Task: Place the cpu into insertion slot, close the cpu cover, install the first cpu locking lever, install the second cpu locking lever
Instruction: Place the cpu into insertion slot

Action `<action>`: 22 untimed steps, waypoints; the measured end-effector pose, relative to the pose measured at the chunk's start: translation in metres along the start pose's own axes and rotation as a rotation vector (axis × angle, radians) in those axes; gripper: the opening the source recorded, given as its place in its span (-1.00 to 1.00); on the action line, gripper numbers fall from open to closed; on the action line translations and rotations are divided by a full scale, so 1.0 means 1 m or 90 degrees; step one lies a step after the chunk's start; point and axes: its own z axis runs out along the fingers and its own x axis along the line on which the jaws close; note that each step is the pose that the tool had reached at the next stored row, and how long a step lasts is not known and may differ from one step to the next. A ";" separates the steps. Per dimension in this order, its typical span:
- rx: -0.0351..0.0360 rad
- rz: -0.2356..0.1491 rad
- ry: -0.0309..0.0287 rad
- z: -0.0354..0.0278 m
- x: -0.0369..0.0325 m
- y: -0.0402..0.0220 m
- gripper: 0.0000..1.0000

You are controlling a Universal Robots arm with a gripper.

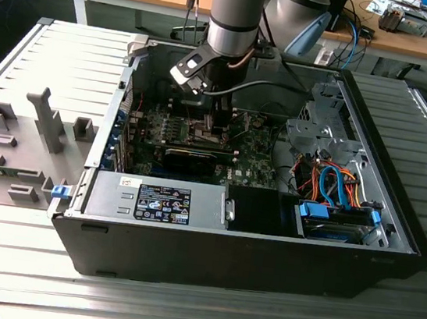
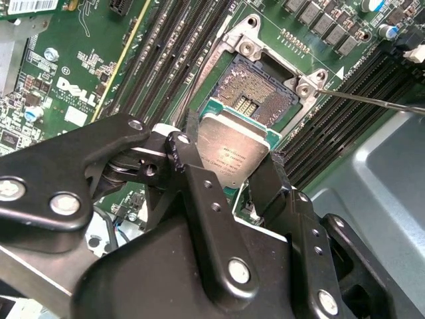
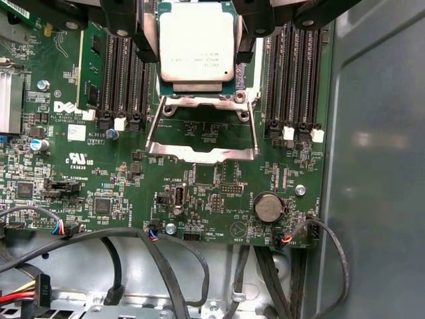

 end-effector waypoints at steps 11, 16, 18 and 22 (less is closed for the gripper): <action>0.0000 0.000 0.0000 0.0022 0.0000 -0.0001 0.09; 0.0000 0.000 0.0000 0.0030 0.0000 -0.0001 0.09; -0.0001 0.000 0.0000 0.0033 0.0000 -0.0001 0.09; 0.0000 0.000 0.0000 0.0046 0.0000 -0.0002 0.09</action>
